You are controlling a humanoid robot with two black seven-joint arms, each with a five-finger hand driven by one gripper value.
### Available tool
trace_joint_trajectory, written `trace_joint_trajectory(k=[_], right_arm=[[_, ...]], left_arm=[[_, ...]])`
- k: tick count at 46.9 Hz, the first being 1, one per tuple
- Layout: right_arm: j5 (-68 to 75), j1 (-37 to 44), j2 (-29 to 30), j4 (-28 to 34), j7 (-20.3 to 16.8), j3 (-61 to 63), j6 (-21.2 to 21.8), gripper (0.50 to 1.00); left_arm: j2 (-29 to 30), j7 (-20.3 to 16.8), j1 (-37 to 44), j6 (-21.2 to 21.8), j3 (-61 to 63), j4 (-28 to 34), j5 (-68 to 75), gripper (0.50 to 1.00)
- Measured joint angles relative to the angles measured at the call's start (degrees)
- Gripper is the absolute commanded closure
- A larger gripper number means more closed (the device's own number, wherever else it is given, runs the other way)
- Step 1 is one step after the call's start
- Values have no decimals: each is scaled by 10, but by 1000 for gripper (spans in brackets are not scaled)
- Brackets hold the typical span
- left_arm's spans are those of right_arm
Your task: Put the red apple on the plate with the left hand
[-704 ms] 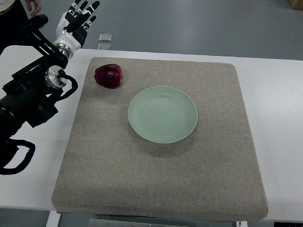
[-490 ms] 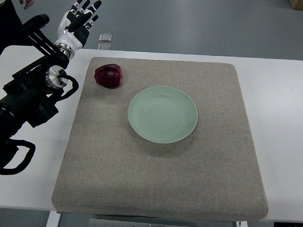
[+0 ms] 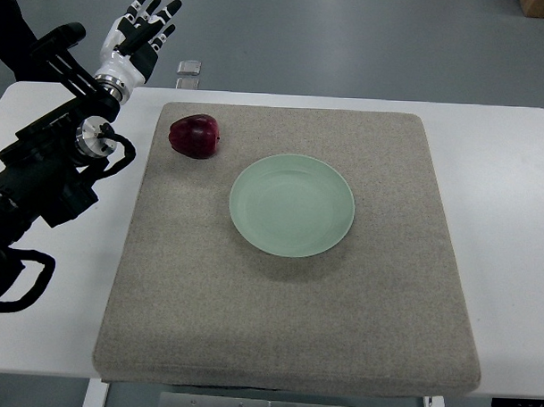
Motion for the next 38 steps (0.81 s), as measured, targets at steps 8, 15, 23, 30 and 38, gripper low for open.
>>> trace_joint_trajectory(k=[8, 15, 23, 30, 38], right_arm=[[0, 0, 0, 0, 0, 0, 0, 536], [0, 0, 0, 0, 0, 0, 0, 536], [0, 0, 0, 0, 0, 0, 0, 536], [0, 0, 0, 0, 0, 0, 0, 536], [0, 0, 0, 0, 0, 0, 0, 536]], left_arm=[[44, 0, 1, 3, 21, -78, 31, 514], [84, 0, -1, 10, 53, -155, 79, 519], [134, 1, -6, 10, 79, -220, 152, 519], [159, 2, -11, 9, 97, -243, 250, 514], [185, 3, -18, 4, 98, -272, 377, 514]])
